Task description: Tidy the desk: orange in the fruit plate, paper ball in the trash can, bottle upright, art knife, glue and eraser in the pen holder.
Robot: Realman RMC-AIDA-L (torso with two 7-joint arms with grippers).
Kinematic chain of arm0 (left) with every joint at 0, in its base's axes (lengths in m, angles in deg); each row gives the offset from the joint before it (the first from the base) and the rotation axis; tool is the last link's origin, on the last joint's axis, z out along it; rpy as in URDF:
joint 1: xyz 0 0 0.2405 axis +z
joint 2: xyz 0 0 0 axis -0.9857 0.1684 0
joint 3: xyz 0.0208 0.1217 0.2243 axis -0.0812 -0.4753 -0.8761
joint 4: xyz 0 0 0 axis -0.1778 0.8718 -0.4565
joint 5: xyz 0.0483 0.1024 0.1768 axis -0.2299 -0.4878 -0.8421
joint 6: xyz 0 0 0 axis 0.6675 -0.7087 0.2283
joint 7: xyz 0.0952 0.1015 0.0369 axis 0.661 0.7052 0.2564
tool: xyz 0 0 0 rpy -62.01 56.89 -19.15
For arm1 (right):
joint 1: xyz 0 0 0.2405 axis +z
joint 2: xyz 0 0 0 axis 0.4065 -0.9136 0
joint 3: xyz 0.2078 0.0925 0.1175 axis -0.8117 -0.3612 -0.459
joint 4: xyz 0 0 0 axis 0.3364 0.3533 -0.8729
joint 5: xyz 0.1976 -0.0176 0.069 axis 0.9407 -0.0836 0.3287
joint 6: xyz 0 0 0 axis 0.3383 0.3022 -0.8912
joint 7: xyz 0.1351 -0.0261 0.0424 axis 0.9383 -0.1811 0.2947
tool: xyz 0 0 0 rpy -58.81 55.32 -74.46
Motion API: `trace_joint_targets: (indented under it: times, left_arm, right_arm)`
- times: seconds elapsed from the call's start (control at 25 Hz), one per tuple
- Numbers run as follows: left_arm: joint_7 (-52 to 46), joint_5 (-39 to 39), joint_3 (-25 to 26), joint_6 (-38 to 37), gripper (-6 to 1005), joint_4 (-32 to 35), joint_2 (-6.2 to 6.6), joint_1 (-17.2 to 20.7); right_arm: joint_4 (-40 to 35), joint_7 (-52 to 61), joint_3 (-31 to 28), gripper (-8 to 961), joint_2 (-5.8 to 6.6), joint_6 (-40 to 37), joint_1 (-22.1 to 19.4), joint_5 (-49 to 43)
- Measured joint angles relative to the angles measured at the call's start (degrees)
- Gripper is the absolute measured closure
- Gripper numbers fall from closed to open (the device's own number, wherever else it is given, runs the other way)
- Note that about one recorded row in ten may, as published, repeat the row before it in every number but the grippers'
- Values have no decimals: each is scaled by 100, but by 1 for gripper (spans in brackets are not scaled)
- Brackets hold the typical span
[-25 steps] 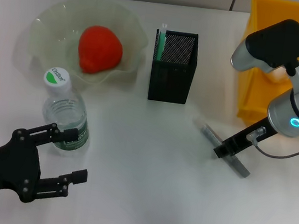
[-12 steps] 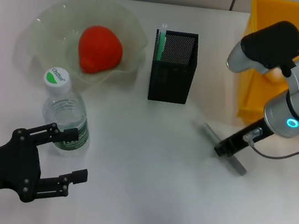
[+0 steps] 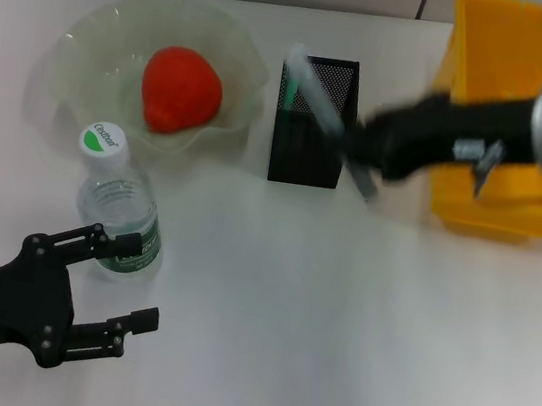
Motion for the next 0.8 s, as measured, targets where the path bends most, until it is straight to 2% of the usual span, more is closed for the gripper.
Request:
trace_joint_targets:
  times: [0.12, 0.24, 0.4, 0.44, 0.48, 0.56, 0.64, 0.8]
  left_arm:
    - [2, 1, 0, 1, 216, -4, -5, 4]
    - [24, 0, 0, 10, 216, -4, -8, 6]
    - [30, -1, -5, 18, 216, -8, -8, 7]
    - [30, -1, -5, 18, 216, -8, -8, 7]
    - [25, 0, -3, 17, 216, -12, -9, -2]
    - [20, -1, -2, 11, 216, -12, -9, -4]
    - [5, -1, 0, -4, 216, -12, -9, -18]
    - [3, -1, 1, -3, 216, -13, -9, -26]
  right_arm:
    - [471, -1570, -197, 797, 13, 692, -277, 1511]
    - [1510, -3413, -226, 789, 27, 1422, -311, 2929]
    - [3513, -5552, -478, 778, 47, 1686, 320, 4487]
    - [4596, -6300, -694, 775, 49, 1667, 771, 5035]
    - [4596, -6300, -694, 773, 49, 1667, 771, 5035]
    - [5397, -6692, -840, 767, 53, 1657, 1148, 5302]
    - [5872, -6873, -897, 762, 54, 1695, 1430, 5347]
    - [6204, -7004, -851, 751, 56, 1807, 1635, 5340]
